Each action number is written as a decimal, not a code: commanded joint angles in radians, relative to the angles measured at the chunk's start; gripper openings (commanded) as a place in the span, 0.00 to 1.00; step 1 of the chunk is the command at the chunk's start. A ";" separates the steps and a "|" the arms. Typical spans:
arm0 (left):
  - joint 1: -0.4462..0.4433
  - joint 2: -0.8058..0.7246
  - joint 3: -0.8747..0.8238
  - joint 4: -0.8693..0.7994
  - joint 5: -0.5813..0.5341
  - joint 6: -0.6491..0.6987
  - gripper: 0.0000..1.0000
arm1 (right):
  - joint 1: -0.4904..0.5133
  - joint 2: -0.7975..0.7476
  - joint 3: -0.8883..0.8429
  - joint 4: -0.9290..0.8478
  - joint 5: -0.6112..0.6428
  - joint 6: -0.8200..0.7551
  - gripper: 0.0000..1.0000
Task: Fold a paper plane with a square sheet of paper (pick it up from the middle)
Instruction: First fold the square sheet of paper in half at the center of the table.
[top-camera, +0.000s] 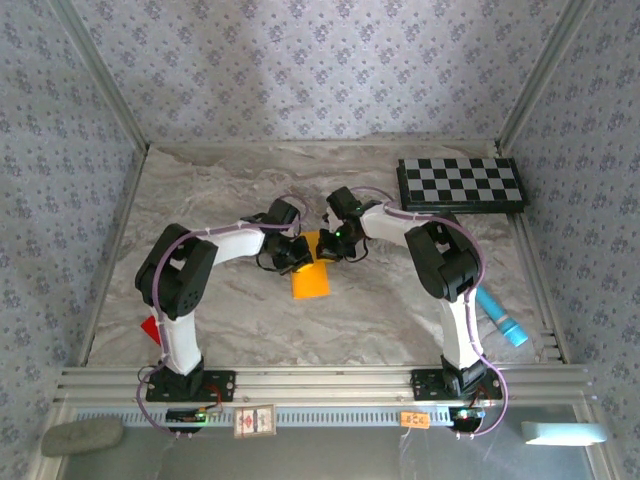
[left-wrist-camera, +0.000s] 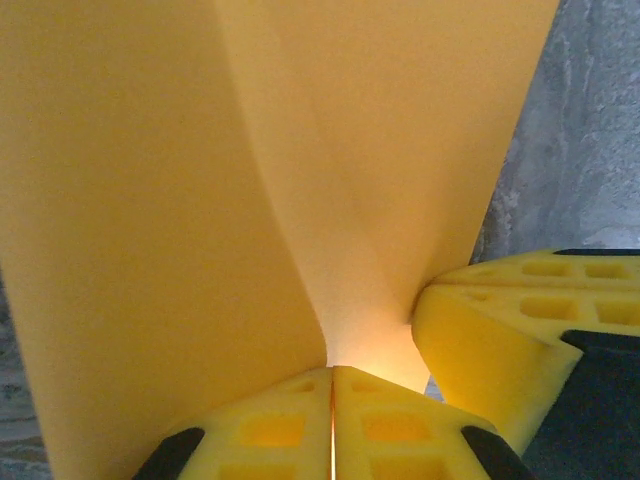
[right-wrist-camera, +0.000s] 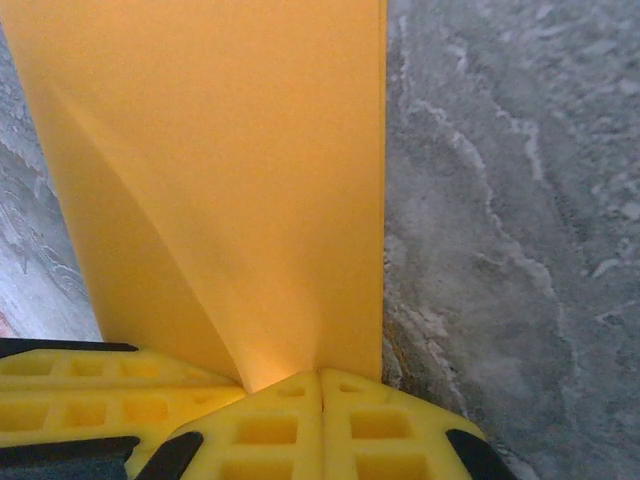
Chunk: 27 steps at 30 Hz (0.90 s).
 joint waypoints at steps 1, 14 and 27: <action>0.018 0.018 -0.014 -0.037 -0.011 0.052 0.07 | 0.015 0.123 -0.054 -0.142 0.188 0.003 0.06; 0.142 -0.133 -0.263 0.005 -0.006 0.102 0.08 | 0.016 0.145 -0.047 -0.210 0.310 -0.041 0.06; 0.152 -0.219 -0.183 0.204 0.132 0.052 0.09 | 0.019 0.157 -0.041 -0.216 0.323 -0.041 0.06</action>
